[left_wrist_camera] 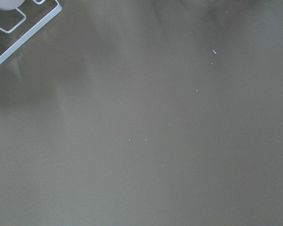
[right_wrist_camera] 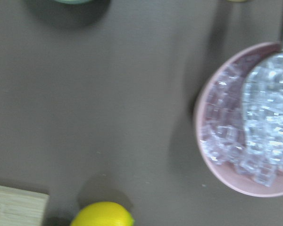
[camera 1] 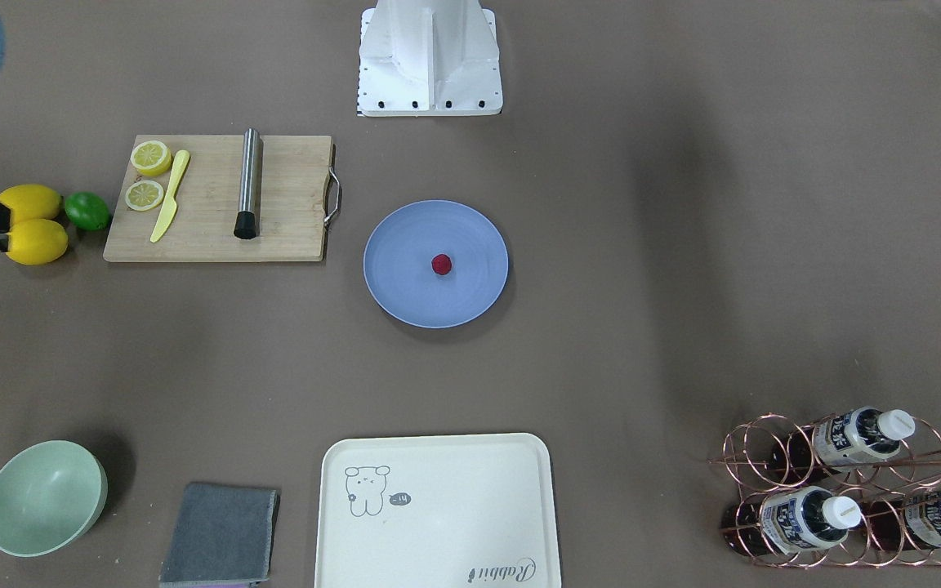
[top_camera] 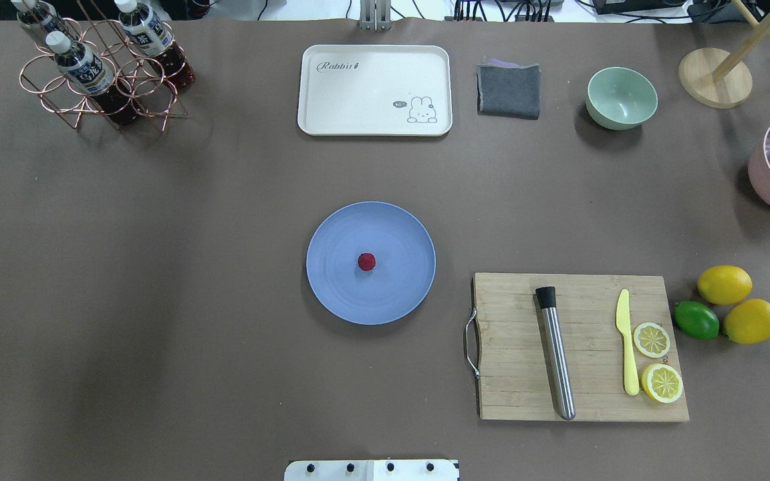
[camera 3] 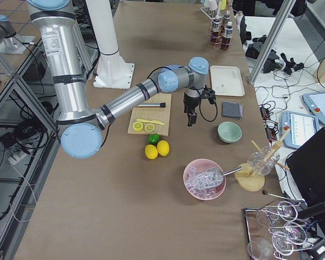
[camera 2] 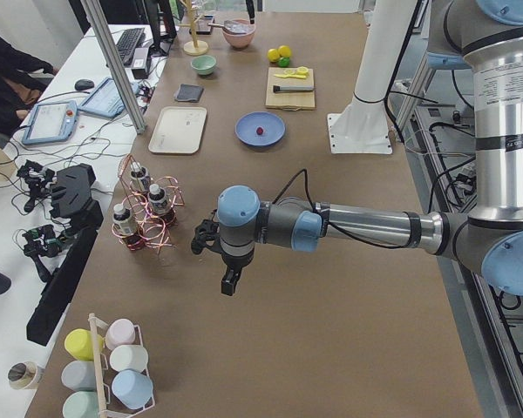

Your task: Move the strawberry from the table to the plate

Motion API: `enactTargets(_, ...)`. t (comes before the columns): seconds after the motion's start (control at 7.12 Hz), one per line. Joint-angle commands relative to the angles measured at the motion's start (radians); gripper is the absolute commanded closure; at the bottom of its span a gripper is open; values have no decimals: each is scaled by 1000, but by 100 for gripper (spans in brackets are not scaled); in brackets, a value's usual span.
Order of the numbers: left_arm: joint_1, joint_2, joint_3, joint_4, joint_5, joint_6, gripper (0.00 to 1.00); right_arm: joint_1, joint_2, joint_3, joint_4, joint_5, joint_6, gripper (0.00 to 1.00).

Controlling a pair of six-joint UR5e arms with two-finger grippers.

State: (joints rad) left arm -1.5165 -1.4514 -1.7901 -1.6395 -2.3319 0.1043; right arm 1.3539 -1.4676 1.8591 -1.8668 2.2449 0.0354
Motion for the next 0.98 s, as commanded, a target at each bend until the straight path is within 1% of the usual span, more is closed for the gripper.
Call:
enactTargets(0.0, 4, -32, 24, 43, -3, 3, 2, 204, -34, -168, -3, 48, -273, 0)
enactTargets(0.14, 4, -20, 38, 35, -3, 8, 2, 227, -37, -214, 20, 51, -276, 0)
enactTargets(0.84, -2, -14, 46, 29, -4, 5, 2, 263, -66, -222, 23, 64, -264, 0)
